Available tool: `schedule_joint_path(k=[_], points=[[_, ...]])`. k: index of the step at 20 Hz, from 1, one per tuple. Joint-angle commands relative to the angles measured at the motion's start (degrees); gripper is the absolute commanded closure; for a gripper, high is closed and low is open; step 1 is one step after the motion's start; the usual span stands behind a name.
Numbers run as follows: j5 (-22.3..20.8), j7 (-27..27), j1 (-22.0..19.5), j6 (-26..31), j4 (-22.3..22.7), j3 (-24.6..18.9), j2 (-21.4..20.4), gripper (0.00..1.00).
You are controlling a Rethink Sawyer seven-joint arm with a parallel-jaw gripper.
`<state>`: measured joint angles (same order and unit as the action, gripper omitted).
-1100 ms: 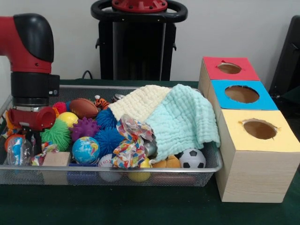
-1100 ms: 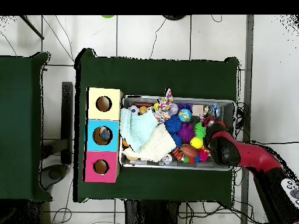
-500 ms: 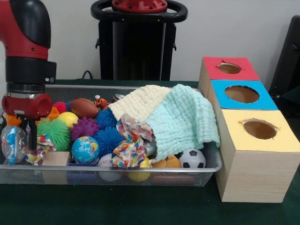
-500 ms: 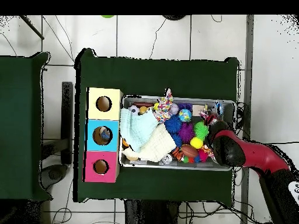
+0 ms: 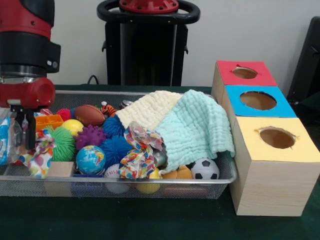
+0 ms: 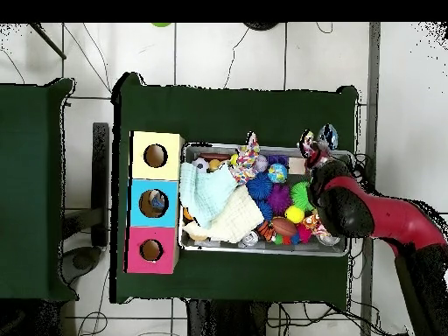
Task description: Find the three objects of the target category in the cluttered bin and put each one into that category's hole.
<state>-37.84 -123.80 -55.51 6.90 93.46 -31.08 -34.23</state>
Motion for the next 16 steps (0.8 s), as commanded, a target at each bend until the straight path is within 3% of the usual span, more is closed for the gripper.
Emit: schedule_joint_path(k=[1, 9, 16], points=[[5.60, 3.14, 3.60, 12.57, 2.36, -5.68, -7.30, 1.00], [11.35, 2.44, 6.48, 19.38, 4.18, -5.12, -12.36, 1.00], [12.50, -2.91, 10.40, 18.74, 7.47, -0.28, -11.38, 1.00]])
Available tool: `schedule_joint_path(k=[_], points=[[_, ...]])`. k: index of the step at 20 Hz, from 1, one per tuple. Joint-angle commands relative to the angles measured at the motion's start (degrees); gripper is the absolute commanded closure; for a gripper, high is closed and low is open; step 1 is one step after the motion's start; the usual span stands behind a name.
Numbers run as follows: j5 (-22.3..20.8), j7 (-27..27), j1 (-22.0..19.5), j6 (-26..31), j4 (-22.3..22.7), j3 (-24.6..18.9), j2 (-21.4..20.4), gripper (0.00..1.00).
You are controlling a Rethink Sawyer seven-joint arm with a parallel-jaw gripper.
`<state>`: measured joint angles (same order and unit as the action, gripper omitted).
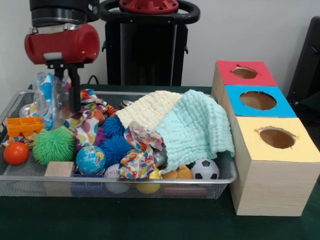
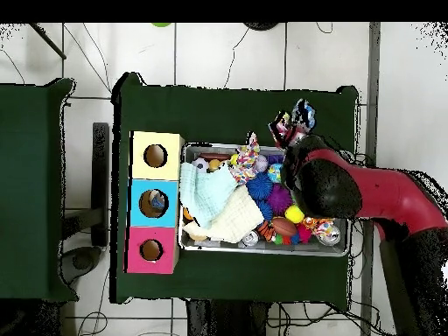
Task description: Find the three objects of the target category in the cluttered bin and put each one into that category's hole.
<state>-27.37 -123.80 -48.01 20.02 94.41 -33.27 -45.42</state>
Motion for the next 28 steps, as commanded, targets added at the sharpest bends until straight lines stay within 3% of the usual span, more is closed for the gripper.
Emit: schedule_joint_path(k=[1, 3, 11, 15, 18, 22, 28], points=[[3.37, -4.91, 3.99, 7.50, 7.30, 3.67, 0.30, 1.00], [6.26, -8.56, 5.79, 10.92, 8.71, 6.84, 0.87, 1.00], [16.60, -17.07, 11.54, 15.99, 12.52, 16.42, 3.28, 1.00], [19.86, -18.21, 13.91, 14.82, 13.82, 20.28, 4.44, 1.00], [21.86, -17.97, 14.99, 13.99, 13.95, 22.26, 5.73, 1.00], [25.01, -16.17, 16.11, 16.92, 12.23, 23.96, 8.06, 1.00], [26.05, -12.29, 17.51, 13.45, 10.87, 24.80, 10.09, 1.00]])
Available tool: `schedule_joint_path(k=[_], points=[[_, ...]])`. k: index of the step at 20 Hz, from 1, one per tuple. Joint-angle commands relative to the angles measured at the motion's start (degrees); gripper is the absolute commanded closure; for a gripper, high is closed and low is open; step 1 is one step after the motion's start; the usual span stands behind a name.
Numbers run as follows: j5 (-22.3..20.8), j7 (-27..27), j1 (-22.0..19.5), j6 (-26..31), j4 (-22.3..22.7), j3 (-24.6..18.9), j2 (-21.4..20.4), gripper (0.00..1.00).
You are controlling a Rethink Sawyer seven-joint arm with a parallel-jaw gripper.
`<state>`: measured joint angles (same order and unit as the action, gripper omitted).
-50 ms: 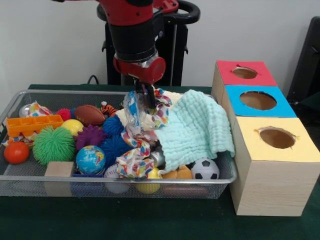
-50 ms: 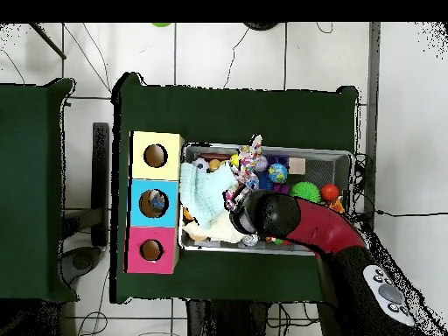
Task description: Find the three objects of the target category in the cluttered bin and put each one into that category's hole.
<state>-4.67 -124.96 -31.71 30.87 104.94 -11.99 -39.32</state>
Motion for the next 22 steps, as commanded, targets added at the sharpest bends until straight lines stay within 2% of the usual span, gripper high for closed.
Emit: schedule_joint_path(k=[1, 4, 5, 11, 15, 21, 22], points=[[3.18, -10.51, 1.45, 1.65, 0.36, 3.61, 3.92, 1.00], [1.76, -9.20, 2.08, -4.73, 1.40, 3.45, 3.47, 1.00], [1.17, -8.53, 2.06, -8.20, 1.93, 3.07, 3.26, 0.00], [-1.21, -8.82, 3.72, -17.45, 3.54, 3.18, 2.67, 0.00], [-1.29, -9.03, 6.79, -20.10, 2.49, 5.73, 2.51, 0.00], [0.23, -7.77, 7.92, -22.15, 3.28, 6.31, 0.47, 0.00], [0.29, -6.78, 6.86, -21.57, 2.45, 6.02, 0.68, 0.00]])
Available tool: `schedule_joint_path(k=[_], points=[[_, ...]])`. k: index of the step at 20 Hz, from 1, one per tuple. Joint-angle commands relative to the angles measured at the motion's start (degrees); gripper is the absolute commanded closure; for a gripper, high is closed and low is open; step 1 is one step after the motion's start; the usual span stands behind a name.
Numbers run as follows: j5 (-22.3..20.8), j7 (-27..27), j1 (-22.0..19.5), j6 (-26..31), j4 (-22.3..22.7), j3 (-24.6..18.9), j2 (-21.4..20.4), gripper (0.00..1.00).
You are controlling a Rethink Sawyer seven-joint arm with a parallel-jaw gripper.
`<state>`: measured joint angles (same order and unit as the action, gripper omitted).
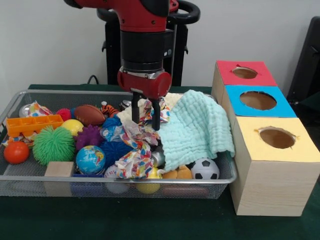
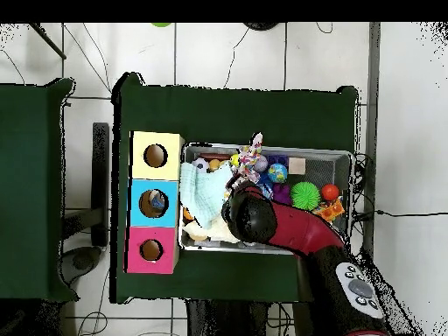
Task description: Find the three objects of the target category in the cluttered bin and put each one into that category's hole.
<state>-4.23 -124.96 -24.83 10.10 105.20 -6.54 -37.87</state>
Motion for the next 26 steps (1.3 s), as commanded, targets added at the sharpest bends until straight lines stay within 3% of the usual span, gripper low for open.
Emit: schedule_joint_path(k=[1, 4, 11, 19, 26], points=[[0.02, -6.66, 0.30, -0.70, 1.87, 0.76, -0.88, 0.00], [-0.74, -3.61, -2.45, 1.23, -1.74, 0.80, 1.27, 0.00], [-2.33, 0.36, -1.89, 6.58, -7.46, 3.75, 2.54, 0.00], [-4.12, 3.69, -4.41, 8.47, -11.03, 3.58, 3.98, 0.00], [-6.08, 3.32, -6.18, 6.67, -12.13, 2.71, 7.19, 0.00]])
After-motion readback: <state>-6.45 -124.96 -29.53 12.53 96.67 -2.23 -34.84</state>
